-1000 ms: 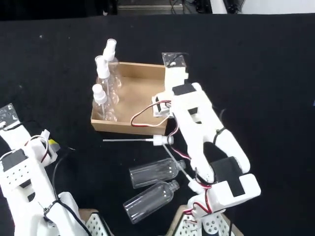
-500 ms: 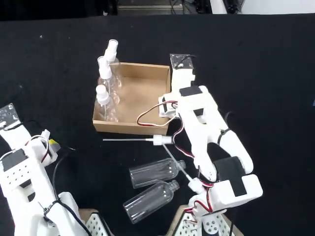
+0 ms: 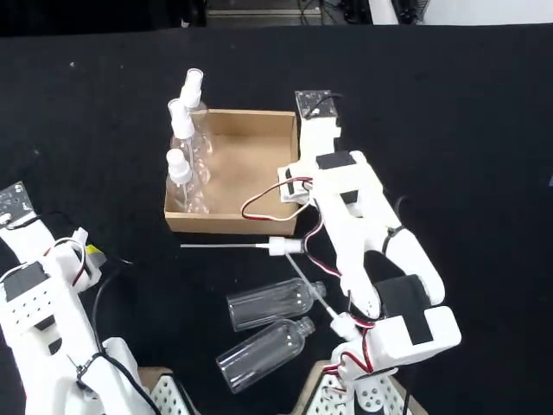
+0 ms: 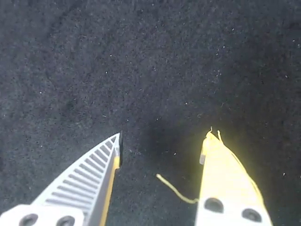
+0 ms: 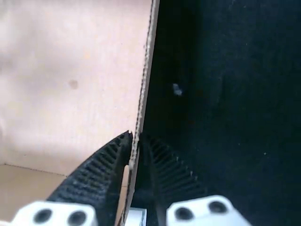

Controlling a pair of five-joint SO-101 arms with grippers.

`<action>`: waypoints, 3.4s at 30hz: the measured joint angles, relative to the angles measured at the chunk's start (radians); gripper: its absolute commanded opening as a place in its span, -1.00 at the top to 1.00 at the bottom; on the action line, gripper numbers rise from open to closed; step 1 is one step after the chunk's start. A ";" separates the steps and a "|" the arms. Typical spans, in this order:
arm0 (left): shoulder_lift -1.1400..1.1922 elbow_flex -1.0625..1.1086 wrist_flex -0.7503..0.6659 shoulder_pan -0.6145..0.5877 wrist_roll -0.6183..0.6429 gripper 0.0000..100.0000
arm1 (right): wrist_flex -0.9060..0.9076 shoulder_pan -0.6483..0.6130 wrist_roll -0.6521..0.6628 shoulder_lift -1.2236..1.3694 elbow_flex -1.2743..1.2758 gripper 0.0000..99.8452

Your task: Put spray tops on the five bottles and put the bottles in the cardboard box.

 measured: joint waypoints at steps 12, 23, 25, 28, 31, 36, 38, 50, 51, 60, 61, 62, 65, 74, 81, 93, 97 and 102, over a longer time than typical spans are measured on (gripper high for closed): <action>0.000 0.000 0.000 0.000 0.000 0.47 | -0.028 0.002 0.055 0.000 0.000 0.97; 0.000 0.000 0.000 0.000 0.000 0.47 | -0.038 0.002 0.055 0.000 0.000 0.97; 0.000 0.000 0.000 0.000 0.000 0.47 | -0.038 0.002 0.055 0.000 0.000 0.97; 0.000 0.000 0.000 0.000 0.000 0.47 | -0.060 0.009 0.055 0.000 0.000 0.97; 0.000 0.000 0.000 0.000 0.000 0.47 | -0.074 0.021 0.055 0.000 0.000 0.97; 0.000 0.000 0.000 0.000 0.000 0.47 | -0.075 0.023 0.058 0.000 0.000 0.96; 0.000 0.000 0.000 0.000 0.000 0.47 | -0.075 0.023 0.058 0.000 0.000 0.92; 0.000 0.000 0.000 0.000 0.000 0.47 | 0.008 0.023 0.018 -0.006 -0.072 0.72; 0.000 0.000 0.000 0.000 0.000 0.47 | 0.044 0.023 0.017 -0.017 -0.097 0.71; 0.000 0.000 0.000 0.000 0.000 0.47 | 0.563 0.023 0.204 -0.207 -0.302 0.71; 0.000 0.000 0.000 0.000 0.000 0.47 | 0.623 0.023 0.259 -0.227 -0.304 0.71; 0.000 0.000 0.000 0.000 0.000 0.47 | 0.674 0.023 0.315 -0.247 -0.304 0.71; 0.000 0.000 0.000 0.000 0.000 0.47 | 0.756 0.008 0.483 -0.324 -0.265 0.71; 0.000 0.000 0.000 0.000 0.000 0.47 | 0.852 -0.219 0.697 -0.657 -0.043 0.62; 0.000 0.000 0.000 0.000 0.000 0.47 | 0.821 -0.414 0.726 -0.675 0.150 0.62; 0.000 -0.002 0.015 -0.032 0.044 0.47 | 0.589 -0.568 0.703 -0.690 0.408 0.61; 0.000 -0.002 0.015 -0.032 0.044 0.47 | 0.493 -0.568 0.704 -0.692 0.499 0.61; 0.000 -0.002 0.015 -0.032 0.044 0.47 | 0.358 -0.568 0.730 -0.715 0.601 0.61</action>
